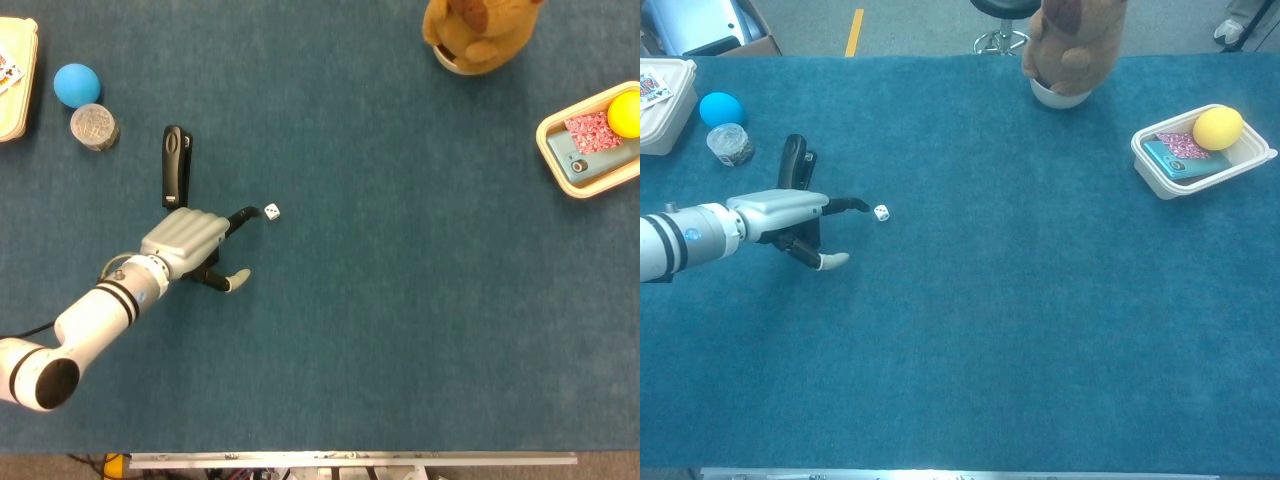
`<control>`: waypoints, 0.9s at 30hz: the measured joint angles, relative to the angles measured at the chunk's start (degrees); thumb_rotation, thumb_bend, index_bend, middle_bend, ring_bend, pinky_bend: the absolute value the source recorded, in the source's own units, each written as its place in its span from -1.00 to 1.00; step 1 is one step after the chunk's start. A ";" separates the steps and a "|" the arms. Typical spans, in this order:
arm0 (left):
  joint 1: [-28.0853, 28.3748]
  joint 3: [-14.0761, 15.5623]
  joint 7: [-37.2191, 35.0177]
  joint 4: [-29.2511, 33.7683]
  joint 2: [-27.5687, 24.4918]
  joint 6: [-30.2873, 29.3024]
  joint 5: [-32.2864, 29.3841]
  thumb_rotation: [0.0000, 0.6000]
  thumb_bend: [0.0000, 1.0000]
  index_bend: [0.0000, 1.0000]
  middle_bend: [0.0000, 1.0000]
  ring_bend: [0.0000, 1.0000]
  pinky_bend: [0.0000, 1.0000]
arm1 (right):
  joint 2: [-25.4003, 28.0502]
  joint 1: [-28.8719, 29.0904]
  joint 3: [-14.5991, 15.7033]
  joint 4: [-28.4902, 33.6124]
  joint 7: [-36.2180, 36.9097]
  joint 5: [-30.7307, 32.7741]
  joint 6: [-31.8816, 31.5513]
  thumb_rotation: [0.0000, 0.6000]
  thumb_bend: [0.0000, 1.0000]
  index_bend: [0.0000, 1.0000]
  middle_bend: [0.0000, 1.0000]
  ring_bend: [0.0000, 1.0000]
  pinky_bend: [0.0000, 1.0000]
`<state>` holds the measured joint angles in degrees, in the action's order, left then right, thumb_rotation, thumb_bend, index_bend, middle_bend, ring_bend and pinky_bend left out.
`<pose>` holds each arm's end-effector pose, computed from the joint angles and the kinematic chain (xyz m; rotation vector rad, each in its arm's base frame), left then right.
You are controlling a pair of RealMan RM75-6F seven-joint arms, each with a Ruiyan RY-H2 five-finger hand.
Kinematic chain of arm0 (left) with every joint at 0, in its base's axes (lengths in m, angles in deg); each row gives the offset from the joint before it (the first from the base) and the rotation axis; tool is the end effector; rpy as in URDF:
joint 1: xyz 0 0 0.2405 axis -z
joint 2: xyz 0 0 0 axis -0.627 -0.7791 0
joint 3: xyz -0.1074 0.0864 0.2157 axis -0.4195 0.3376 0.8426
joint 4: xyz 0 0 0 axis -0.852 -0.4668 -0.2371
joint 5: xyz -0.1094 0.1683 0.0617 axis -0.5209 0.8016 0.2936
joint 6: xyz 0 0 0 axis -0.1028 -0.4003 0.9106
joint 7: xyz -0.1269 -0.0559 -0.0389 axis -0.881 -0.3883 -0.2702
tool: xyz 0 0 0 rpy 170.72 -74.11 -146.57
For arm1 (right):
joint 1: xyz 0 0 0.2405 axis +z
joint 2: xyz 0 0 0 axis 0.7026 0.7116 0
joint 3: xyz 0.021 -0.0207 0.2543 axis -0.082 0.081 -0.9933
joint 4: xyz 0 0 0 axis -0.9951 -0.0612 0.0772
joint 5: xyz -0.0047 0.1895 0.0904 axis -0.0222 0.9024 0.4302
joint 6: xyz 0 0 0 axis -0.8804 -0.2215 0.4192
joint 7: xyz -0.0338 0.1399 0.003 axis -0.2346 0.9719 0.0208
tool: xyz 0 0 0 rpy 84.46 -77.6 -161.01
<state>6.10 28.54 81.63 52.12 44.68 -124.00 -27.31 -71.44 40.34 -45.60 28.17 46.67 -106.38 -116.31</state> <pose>-0.1970 0.2845 -0.0200 -2.1182 -1.3581 -0.5595 -0.3180 -0.1325 0.1610 1.1038 -1.1309 1.0199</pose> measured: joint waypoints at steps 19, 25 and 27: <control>0.21 -0.33 -0.68 -2.19 2.56 1.03 0.58 0.17 -0.27 -0.92 1.00 1.00 1.00 | 0.27 -0.43 0.13 0.24 -0.06 0.07 -0.47 1.00 -0.42 -0.25 -0.54 -0.97 -0.87; 0.39 -0.54 -0.68 -1.80 2.27 1.06 0.55 0.16 -0.27 -0.91 1.00 1.00 1.00 | 0.24 -0.41 0.10 0.18 -0.03 0.08 -0.40 1.00 -0.42 -0.25 -0.54 -0.97 -0.87; 0.48 -0.61 -0.76 -1.64 2.22 1.16 0.55 0.16 -0.27 -0.91 1.00 1.00 1.00 | 0.22 -0.43 0.07 0.14 -0.01 0.15 -0.41 1.00 -0.42 -0.25 -0.54 -0.97 -0.87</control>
<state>6.58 27.93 80.88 50.48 46.90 -122.84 -26.76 -71.22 39.91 -45.53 28.30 46.66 -106.24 -116.72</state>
